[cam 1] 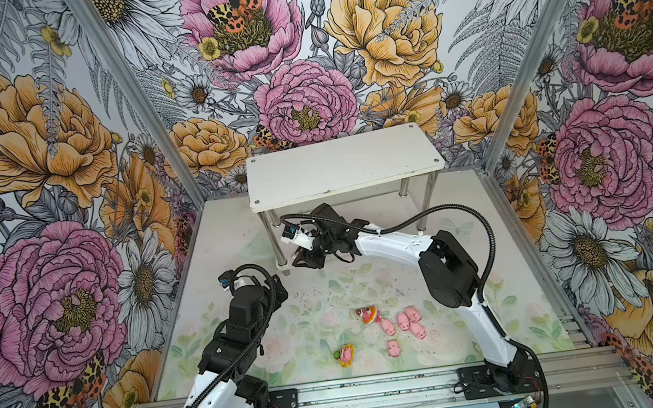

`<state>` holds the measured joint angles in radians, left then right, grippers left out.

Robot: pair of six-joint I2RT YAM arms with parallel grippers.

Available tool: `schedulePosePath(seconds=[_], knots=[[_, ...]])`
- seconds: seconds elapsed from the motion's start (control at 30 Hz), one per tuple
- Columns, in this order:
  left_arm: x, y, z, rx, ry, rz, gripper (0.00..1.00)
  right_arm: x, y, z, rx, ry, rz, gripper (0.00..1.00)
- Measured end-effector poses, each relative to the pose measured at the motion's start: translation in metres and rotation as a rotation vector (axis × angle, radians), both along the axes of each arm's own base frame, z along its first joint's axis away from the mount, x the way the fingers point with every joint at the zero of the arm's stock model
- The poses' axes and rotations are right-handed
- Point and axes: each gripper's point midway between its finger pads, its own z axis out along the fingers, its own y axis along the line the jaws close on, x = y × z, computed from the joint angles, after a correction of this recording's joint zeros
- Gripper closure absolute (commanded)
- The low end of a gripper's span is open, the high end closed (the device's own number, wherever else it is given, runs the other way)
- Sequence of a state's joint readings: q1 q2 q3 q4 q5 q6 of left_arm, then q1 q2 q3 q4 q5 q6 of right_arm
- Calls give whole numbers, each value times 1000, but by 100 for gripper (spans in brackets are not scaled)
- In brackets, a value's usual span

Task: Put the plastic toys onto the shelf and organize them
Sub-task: 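Lift the pink figurine and carry it toward the shelf's lower tier, then lower the pink figurine onto the lower shelf tier with the right gripper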

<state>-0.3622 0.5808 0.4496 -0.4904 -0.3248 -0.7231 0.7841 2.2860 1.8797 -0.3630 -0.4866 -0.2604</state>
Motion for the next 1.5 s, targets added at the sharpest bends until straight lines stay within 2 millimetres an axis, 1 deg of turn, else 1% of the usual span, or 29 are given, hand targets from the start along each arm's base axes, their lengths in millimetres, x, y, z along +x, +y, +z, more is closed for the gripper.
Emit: schedulePosePath(seconds=[0.1, 0.17, 0.23, 0.27, 0.33, 0.5, 0.7, 0.83, 0.93, 1.27, 1.37, 1.5], knots=[[1, 0, -2, 4, 9, 0, 5, 5, 1, 1, 9, -2, 2, 89], [1, 0, -3, 5, 13, 1, 5, 9, 2, 1, 16, -2, 1, 85], [1, 0, -3, 5, 15, 0, 5, 14, 2, 1, 24, 2, -2, 77], [1, 0, -3, 5, 15, 0, 5, 16, 1, 1, 29, 7, -4, 71], [1, 0, -3, 5, 15, 1, 4, 19, -1, 1, 36, 13, -8, 64], [1, 0, -4, 8, 16, 3, 3, 24, -5, 1, 42, 25, -23, 50], [1, 0, -7, 12, 28, 3, 3, 24, -6, -2, 37, 42, -31, 35], [2, 0, -7, 9, 27, 5, 2, 24, -6, -2, 37, 48, -36, 31], [2, 0, -6, 9, 26, 5, 2, 25, -6, -2, 35, 46, -40, 30], [1, 0, -5, 6, 20, 5, 2, 31, -12, -3, 34, 61, -67, 33], [1, 0, -4, 5, 16, 5, 2, 33, -16, -8, 24, 71, -83, 33], [1, 0, -4, 5, 17, 5, 2, 35, -24, -18, 9, 96, -103, 37]])
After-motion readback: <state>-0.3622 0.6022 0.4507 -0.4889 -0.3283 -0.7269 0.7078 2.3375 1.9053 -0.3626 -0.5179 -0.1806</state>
